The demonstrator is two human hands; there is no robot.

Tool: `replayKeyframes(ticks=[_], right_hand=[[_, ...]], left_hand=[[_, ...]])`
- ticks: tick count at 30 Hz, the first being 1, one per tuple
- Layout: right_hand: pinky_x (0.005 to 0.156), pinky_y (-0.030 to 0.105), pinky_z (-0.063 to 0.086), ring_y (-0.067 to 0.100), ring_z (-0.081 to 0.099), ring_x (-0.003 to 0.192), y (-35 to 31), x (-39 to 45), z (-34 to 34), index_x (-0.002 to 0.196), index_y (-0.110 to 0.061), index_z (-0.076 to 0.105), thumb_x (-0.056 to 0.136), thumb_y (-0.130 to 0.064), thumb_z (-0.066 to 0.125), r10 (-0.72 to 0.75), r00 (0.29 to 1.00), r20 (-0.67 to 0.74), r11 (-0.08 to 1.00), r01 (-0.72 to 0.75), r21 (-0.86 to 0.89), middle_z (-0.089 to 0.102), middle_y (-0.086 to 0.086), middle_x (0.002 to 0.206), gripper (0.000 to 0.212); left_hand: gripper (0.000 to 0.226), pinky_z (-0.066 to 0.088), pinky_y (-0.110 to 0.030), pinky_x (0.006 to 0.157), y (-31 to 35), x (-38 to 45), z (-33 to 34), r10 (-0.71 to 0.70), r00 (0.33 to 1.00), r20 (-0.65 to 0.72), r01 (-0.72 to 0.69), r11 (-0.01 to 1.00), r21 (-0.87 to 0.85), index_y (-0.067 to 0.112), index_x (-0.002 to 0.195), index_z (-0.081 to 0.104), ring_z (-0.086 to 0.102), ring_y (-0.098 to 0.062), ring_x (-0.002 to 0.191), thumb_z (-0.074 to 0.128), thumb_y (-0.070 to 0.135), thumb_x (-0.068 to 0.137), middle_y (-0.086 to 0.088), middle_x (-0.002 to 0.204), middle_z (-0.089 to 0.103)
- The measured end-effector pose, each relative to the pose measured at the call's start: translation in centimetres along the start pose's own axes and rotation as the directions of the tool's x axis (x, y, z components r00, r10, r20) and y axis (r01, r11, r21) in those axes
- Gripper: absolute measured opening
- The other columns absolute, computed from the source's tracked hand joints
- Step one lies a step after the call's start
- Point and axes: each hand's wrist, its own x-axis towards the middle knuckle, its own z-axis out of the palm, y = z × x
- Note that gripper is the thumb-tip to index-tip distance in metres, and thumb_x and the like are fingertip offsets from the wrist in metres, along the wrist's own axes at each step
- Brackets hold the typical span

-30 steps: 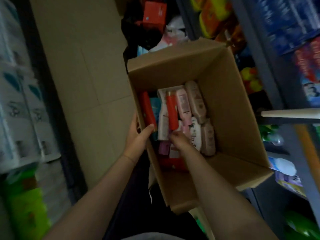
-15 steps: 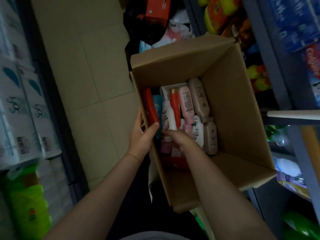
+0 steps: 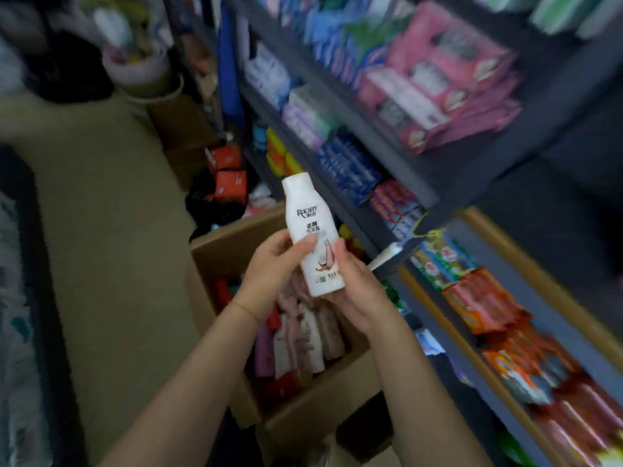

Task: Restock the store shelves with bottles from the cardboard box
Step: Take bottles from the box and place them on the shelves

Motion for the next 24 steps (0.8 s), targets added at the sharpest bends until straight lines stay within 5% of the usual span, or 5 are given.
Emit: replayKeyframes(ticks=[4,9,17,21,24], right_hand=[[0.066,0.036,0.058,0.025,0.071,0.084,-8.0,-7.7,-2.3,0.115,-0.018,0.065,0.1,-0.047,0.042,-0.31,0.943,-0.126,0.943,0.288,-0.165,0.075,0.01,0.101,0.04],[0.067,0.017,0.052,0.003,0.068,0.084,-16.4,-17.5,-6.2,0.109,-0.016,0.061,0.087,-0.016,0.073,-0.671,0.725,-0.154,0.685,0.527,-0.504,0.072,-0.006,0.095,0.024],[0.083,0.025,0.049,0.009,0.059,0.103,-23.8,-29.4,-12.2,0.115,-0.03,0.057,0.081,-0.019,0.076,-0.944,0.272,-0.186,0.294,0.444,-0.846,0.066,-0.009,0.109,0.041],[0.077,0.004,0.042,-0.013,0.058,0.093,-25.2,-33.2,-14.9,0.113,-0.034,0.054,0.081,-0.012,0.078,-0.952,0.164,-0.26,0.306,0.448,-0.84,0.062,-0.024,0.102,0.045],[0.083,0.011,0.044,0.0,0.06,0.097,-26.3,-34.7,-17.2,0.111,-0.038,0.054,0.078,-0.012,0.081,-0.939,0.103,-0.328,0.342,0.391,-0.855,0.063,-0.021,0.102,0.05]], left_hand=[[0.016,0.057,-0.036,0.079,7.3,-3.3,6.7,0.167,0.965,0.202,-0.166,0.986,-0.024,0.008,0.104,0.072,0.071,-0.025,0.092,0.068,0.012,0.09,-0.013,0.104,0.076],[0.022,0.057,-0.029,0.081,15.8,-7.9,15.2,0.416,0.776,0.474,-0.471,0.882,-0.001,0.012,0.11,0.07,0.072,-0.018,0.097,0.068,0.01,0.088,-0.002,0.104,0.077],[0.043,0.053,-0.033,0.097,22.4,-13.5,28.3,0.588,0.375,0.716,-0.799,0.597,-0.073,0.025,0.116,0.067,0.067,-0.012,0.11,0.079,0.03,0.075,0.008,0.114,0.074],[0.056,0.044,-0.027,0.103,21.7,-13.9,33.6,0.624,0.361,0.693,-0.866,0.501,0.0,0.026,0.133,0.06,0.056,-0.007,0.122,0.076,0.04,0.081,0.009,0.131,0.062],[0.048,0.034,-0.028,0.109,20.9,-12.6,36.5,0.576,0.412,0.706,-0.892,0.414,0.183,0.024,0.135,0.058,0.047,-0.009,0.128,0.07,0.038,0.091,0.006,0.137,0.054]])
